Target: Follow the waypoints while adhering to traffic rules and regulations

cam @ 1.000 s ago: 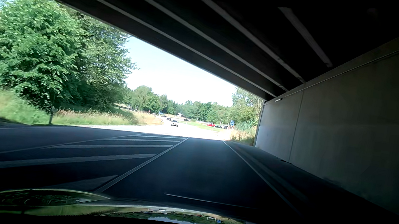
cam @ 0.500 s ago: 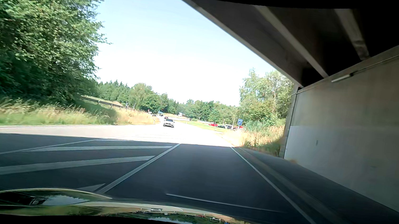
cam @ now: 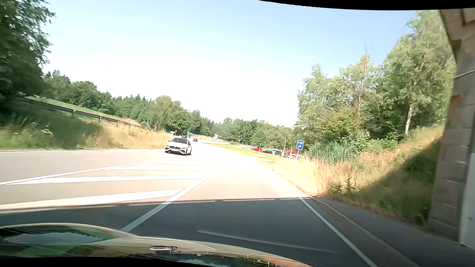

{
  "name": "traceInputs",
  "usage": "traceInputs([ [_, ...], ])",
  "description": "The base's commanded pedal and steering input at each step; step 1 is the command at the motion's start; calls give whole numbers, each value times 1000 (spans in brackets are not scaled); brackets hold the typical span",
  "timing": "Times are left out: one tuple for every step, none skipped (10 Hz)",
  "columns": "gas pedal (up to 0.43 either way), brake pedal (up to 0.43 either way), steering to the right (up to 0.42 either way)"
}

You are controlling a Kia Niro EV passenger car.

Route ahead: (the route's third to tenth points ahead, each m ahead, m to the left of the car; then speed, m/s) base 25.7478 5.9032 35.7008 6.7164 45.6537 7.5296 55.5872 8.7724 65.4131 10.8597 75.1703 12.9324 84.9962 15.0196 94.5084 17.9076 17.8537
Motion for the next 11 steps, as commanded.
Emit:
traceInputs([
  [39, 0, -7],
  [28, 0, -7],
  [39, 0, -7],
  [47, 0, -7],
  [79, 0, -8],
  [87, 0, -7],
  [87, 0, -7],
  [79, 0, -8],
  [67, 0, -8],
  [47, 0, -9],
  [39, 0, -10],
])
